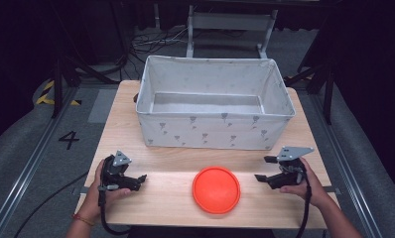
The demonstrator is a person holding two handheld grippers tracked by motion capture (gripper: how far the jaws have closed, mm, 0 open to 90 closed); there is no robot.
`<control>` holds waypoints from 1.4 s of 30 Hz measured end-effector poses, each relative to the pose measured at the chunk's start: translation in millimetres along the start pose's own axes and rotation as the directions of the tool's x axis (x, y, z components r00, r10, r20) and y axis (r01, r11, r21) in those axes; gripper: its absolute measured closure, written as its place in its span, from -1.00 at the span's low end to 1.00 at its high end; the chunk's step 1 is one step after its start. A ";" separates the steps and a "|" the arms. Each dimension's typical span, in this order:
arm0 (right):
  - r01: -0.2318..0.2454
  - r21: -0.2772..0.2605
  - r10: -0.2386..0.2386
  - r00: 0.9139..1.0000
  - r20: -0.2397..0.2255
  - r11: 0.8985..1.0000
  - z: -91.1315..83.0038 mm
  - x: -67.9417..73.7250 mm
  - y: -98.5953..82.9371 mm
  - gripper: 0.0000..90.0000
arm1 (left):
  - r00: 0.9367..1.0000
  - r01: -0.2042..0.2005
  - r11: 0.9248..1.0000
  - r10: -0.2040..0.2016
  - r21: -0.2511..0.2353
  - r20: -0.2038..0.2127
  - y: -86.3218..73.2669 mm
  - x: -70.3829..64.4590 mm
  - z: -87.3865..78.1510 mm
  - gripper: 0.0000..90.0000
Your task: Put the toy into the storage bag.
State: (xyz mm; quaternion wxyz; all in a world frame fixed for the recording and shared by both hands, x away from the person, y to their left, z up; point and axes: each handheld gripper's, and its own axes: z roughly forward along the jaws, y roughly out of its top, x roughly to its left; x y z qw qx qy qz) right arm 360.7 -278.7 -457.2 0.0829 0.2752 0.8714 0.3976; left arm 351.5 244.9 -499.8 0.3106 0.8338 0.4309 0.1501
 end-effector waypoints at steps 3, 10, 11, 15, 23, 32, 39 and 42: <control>0.038 0.029 -0.036 0.997 -0.074 0.999 24.7 13.9 15.1 -0.56 | 1.000 0.000 1.000 0.000 0.000 0.000 0.0 0.0 0.0 -1.00; 0.067 0.067 -0.056 0.986 -0.156 0.995 63.1 31.1 30.1 -0.57 | 1.000 0.000 1.000 0.000 0.000 0.000 0.0 0.0 0.0 -1.00; 0.069 0.076 -0.055 0.985 -0.165 0.995 67.5 32.5 31.1 -0.57 | 1.000 0.000 1.000 0.000 0.000 0.000 0.0 0.0 0.0 -1.00; 0.084 0.106 -0.064 0.982 -0.179 0.991 83.2 37.8 33.2 -0.59 | 1.000 0.000 1.000 0.000 0.000 0.000 0.0 0.0 0.0 -1.00; 0.106 0.113 -0.082 0.976 -0.203 0.988 93.2 45.2 31.0 -0.64 | 1.000 -0.001 1.000 0.001 0.000 0.002 0.0 0.1 0.0 -1.00; 0.095 0.108 -0.079 0.987 -0.141 0.990 91.6 46.4 33.2 -0.02 | 1.000 -0.001 1.000 0.001 0.000 0.002 -0.1 0.1 0.0 -1.00; 0.012 0.094 0.003 0.987 -0.161 0.995 82.6 37.2 36.3 0.49 | 1.000 -0.002 1.000 0.002 0.002 0.010 0.1 0.4 0.2 -1.00; 0.011 0.078 0.004 0.983 -0.185 0.997 74.3 34.7 39.7 0.63 | 1.000 -0.003 1.000 0.002 0.002 0.011 0.1 0.5 0.2 -1.00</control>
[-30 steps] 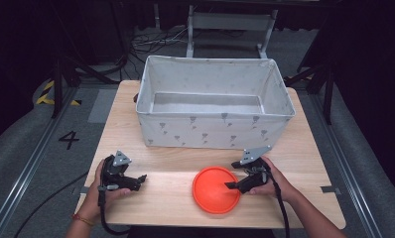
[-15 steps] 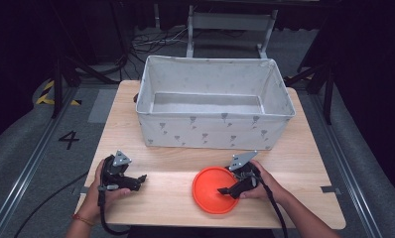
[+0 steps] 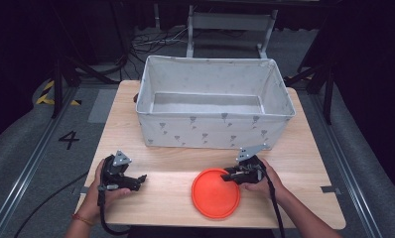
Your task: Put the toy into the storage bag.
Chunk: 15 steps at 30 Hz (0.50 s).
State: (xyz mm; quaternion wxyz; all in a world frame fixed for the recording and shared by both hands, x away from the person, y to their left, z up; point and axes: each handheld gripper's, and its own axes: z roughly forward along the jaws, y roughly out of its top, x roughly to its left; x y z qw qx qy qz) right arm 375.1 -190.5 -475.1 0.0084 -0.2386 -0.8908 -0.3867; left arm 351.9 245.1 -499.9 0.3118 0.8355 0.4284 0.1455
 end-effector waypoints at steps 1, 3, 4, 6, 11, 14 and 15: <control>0.000 -0.002 0.000 1.000 -0.006 1.000 -2.1 0.1 0.5 0.65 | 1.000 0.000 1.000 0.000 0.000 0.000 0.0 0.0 0.0 -1.00; 0.004 -0.015 -0.004 1.000 -0.019 1.000 -8.4 0.5 1.9 0.70 | 1.000 0.000 1.000 0.000 0.000 0.000 0.0 0.0 0.0 -1.00; 0.012 -0.028 -0.013 1.000 -0.027 1.000 -13.5 2.4 3.6 0.73 | 1.000 0.000 1.000 0.000 0.000 0.000 0.0 0.0 0.0 -1.00; 0.037 -0.044 -0.039 0.999 -0.035 0.998 -21.6 6.7 7.3 0.79 | 1.000 0.000 1.000 0.000 0.000 0.000 0.0 0.0 0.0 -1.00; 0.141 -0.069 -0.142 0.990 -0.006 0.988 -46.1 27.8 20.5 0.83 | 1.000 0.000 1.000 0.000 0.000 0.000 0.0 0.0 0.0 -1.00; 0.202 -0.056 -0.200 0.979 0.044 0.978 -61.1 37.3 25.8 0.83 | 1.000 0.000 1.000 0.000 0.000 0.000 0.0 0.0 0.0 -1.00; 0.218 -0.051 -0.215 0.975 0.056 0.975 -65.6 38.7 27.5 0.83 | 1.000 0.000 1.000 0.000 0.000 0.000 0.0 0.0 0.0 -1.00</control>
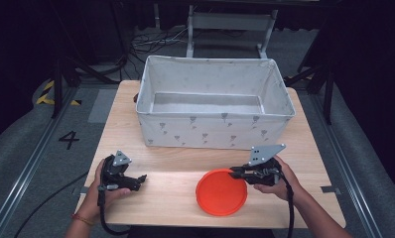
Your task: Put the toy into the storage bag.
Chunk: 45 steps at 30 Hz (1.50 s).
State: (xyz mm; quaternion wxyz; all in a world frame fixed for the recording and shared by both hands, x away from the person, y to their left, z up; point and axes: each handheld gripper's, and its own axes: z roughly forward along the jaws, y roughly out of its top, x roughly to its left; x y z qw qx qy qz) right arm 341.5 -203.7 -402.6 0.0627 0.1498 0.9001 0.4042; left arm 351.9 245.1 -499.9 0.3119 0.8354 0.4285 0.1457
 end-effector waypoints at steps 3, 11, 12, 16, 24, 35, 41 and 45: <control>0.015 0.013 -0.015 1.000 0.022 1.000 -7.7 0.8 4.1 0.83 | 1.000 0.000 1.000 0.000 0.000 -0.001 0.0 -0.1 -0.1 -0.99; 0.094 0.070 -0.102 0.987 0.120 0.993 -56.7 1.7 25.5 0.83 | 1.000 -0.001 1.000 0.001 0.000 -0.001 0.0 -0.1 -0.1 -0.99; 0.096 0.069 -0.104 0.986 0.130 0.993 -62.6 2.0 26.7 0.83 | 1.000 0.000 1.000 0.000 0.000 -0.001 0.0 -0.1 -0.1 -0.99; 0.096 0.052 -0.103 0.981 0.164 0.994 -87.4 0.6 30.2 0.83 | 1.000 -0.003 1.000 0.003 -0.001 -0.003 0.0 0.0 -0.1 -0.99; 0.072 0.039 -0.079 0.971 0.224 0.997 -124.9 -2.4 36.3 0.83 | 1.000 -0.005 1.000 0.005 -0.002 -0.004 0.0 0.0 -0.1 -0.99; 0.063 -0.001 -0.060 0.953 0.298 0.998 -166.2 -15.9 51.4 0.83 | 1.000 -0.006 1.000 0.006 -0.003 -0.004 0.0 0.0 -0.2 -0.99; 0.073 0.005 -0.071 0.943 0.324 0.997 -178.2 -22.1 65.8 0.83 | 1.000 -0.005 1.000 0.005 -0.003 -0.005 0.0 0.0 -0.2 -0.99; 0.082 -0.014 -0.072 0.939 0.336 0.997 -183.7 -25.7 73.7 0.83 | 1.000 -0.004 1.000 0.004 -0.003 -0.004 0.0 -0.1 -0.1 -0.99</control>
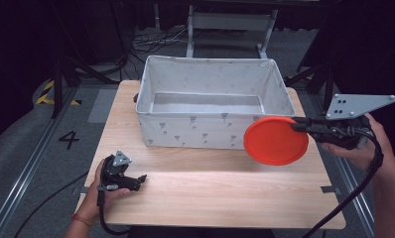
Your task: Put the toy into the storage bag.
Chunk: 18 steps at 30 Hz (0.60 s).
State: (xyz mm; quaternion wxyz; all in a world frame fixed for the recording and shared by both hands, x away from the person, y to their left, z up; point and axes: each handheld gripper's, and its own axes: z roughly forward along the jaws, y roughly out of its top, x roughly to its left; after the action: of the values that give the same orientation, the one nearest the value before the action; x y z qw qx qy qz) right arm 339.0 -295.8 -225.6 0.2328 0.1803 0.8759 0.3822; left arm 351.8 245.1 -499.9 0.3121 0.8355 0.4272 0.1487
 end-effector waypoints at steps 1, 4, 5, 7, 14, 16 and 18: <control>-0.003 -0.006 0.003 1.000 0.005 1.000 -0.8 -1.9 2.5 0.83 | 1.000 0.000 1.000 0.000 0.000 0.000 0.0 0.0 0.0 -0.99; -0.003 -0.012 0.003 0.999 0.033 1.000 -3.4 -9.7 13.0 0.83 | 1.000 0.000 1.000 0.000 0.000 -0.002 0.0 0.0 -0.1 -0.99; -0.004 -0.016 0.005 0.999 0.035 1.000 -4.2 -12.1 16.1 0.83 | 1.000 -0.002 1.000 0.002 0.001 0.000 0.0 0.1 -0.1 -0.99; -0.005 -0.023 0.006 0.999 0.040 1.000 -5.1 -17.2 22.5 0.83 | 1.000 -0.002 1.000 0.002 0.001 0.000 0.0 0.1 -0.1 -0.99; -0.002 -0.026 0.003 0.998 0.059 1.000 -1.2 -34.9 42.1 0.83 | 1.000 -0.001 1.000 0.001 0.001 0.000 0.0 0.1 -0.1 -0.99; 0.003 -0.028 -0.001 0.998 0.062 1.000 -0.5 -37.3 44.1 0.83 | 1.000 -0.003 1.000 0.003 0.001 0.000 0.0 0.2 -0.1 -0.99; 0.009 -0.031 -0.006 0.997 0.076 0.999 1.7 -43.6 48.6 0.83 | 1.000 -0.004 1.000 0.004 0.001 0.000 0.0 0.2 -0.1 -0.99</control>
State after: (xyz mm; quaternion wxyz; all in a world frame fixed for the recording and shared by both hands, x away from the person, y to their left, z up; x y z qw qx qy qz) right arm 382.7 -285.1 -178.2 0.2702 0.1877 0.8609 0.3881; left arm 351.9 245.3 -499.8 0.3113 0.8364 0.4257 0.1490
